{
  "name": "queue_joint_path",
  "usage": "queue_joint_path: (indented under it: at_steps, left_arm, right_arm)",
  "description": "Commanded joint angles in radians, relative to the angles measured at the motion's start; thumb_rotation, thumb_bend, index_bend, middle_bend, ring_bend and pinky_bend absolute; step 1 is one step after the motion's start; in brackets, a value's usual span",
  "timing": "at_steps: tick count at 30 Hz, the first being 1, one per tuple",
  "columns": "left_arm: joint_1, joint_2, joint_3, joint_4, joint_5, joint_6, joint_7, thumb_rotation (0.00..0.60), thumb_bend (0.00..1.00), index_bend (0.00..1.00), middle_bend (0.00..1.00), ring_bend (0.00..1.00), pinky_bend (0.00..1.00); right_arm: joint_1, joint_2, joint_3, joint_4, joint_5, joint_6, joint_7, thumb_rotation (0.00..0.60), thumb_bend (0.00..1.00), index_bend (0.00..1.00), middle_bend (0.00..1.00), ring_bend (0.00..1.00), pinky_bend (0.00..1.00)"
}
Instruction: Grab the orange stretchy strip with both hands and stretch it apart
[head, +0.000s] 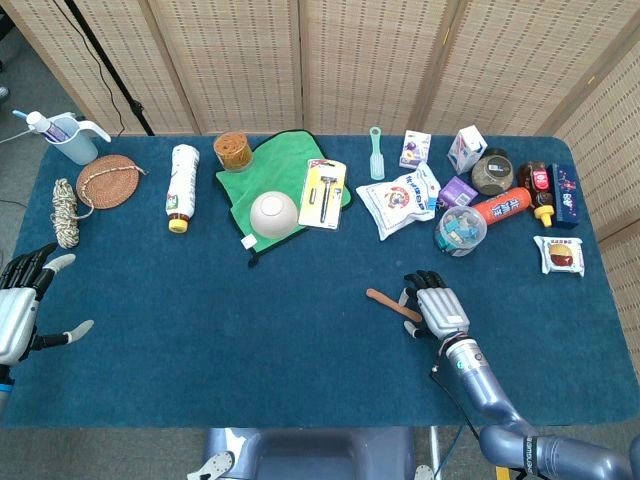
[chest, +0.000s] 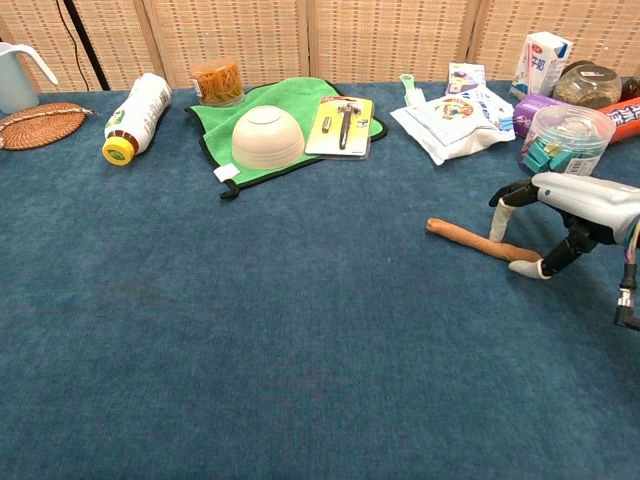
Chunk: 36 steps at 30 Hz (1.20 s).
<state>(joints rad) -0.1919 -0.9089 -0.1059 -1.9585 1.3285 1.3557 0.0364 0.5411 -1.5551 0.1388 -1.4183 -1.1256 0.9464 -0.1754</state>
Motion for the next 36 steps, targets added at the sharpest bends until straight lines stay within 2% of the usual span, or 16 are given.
queue_joint_path:
  at_steps: [1, 20, 36]
  left_arm:
    - [0.001, 0.0, 0.0, 0.002, 0.0, 0.002, -0.002, 0.489, 0.14, 0.17, 0.06, 0.01, 0.0]
    - [-0.006, -0.007, -0.004, -0.006, 0.004, 0.003, 0.01, 0.49, 0.14, 0.17, 0.06, 0.01, 0.0]
    - [0.006, 0.004, 0.002, -0.02, 0.015, 0.022, 0.012, 0.49, 0.14, 0.17, 0.06, 0.01, 0.0]
  right_arm:
    - [-0.003, -0.001, -0.001, 0.005, 0.001, 0.009, -0.004, 0.6, 0.34, 0.42, 0.15, 0.01, 0.0]
    - [-0.048, 0.012, -0.018, 0.007, -0.027, 0.071, 0.024, 0.6, 0.34, 0.42, 0.16, 0.01, 0.0]
    - [-0.052, -0.013, -0.011, 0.048, -0.017, 0.068, 0.022, 0.6, 0.34, 0.44, 0.17, 0.01, 0.0]
